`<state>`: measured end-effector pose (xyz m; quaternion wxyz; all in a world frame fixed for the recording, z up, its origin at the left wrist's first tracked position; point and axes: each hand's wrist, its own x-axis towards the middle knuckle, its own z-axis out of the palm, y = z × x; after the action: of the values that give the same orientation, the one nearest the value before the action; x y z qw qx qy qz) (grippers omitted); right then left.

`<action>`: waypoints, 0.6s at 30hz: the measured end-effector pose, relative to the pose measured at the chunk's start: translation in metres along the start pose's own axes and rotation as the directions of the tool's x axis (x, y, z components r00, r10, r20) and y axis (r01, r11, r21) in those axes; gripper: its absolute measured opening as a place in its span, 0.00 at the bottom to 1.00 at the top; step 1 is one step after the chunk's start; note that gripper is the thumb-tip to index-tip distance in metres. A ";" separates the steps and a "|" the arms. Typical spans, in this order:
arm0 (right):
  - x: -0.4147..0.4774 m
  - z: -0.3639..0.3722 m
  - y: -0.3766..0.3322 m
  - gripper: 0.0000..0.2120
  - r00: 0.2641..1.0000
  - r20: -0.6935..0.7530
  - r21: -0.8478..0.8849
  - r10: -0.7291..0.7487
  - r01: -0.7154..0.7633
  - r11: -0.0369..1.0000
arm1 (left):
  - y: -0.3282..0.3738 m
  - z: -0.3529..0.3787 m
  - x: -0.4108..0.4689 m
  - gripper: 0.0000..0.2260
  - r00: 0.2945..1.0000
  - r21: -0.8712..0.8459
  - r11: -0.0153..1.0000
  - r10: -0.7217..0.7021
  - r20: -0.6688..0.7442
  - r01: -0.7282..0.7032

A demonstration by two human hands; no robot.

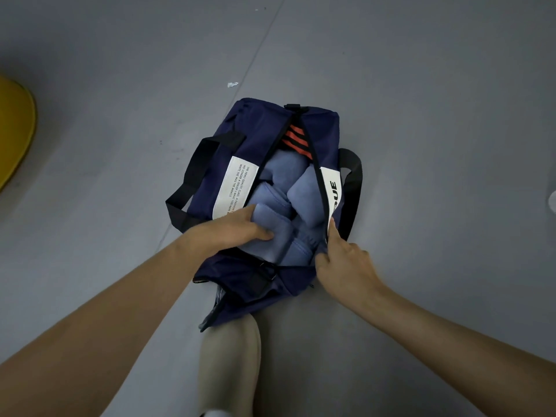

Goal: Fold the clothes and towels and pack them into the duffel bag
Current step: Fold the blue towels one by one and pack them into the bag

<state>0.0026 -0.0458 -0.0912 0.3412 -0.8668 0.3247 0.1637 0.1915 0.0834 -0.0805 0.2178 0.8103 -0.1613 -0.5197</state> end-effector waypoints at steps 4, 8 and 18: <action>-0.009 0.003 -0.003 0.42 0.997 -0.073 -0.042 -0.005 0.002 0.999 | -0.011 0.006 -0.003 0.12 0.997 -0.069 0.996 0.057 -0.056 -0.061; -0.018 0.003 0.000 0.49 0.986 -0.126 -0.143 -0.109 0.091 0.986 | -0.025 0.025 -0.008 0.21 0.970 0.085 0.984 0.168 -0.176 -0.155; -0.014 -0.003 -0.004 0.48 0.986 -0.106 -0.209 -0.130 0.106 0.972 | -0.042 0.058 -0.015 0.28 0.572 0.867 0.486 0.745 -0.343 -0.113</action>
<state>-0.0052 -0.0394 -0.0801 0.2406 -0.9230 0.2740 0.1233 0.1341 0.1160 -0.1121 0.0278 0.8714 -0.4891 0.0252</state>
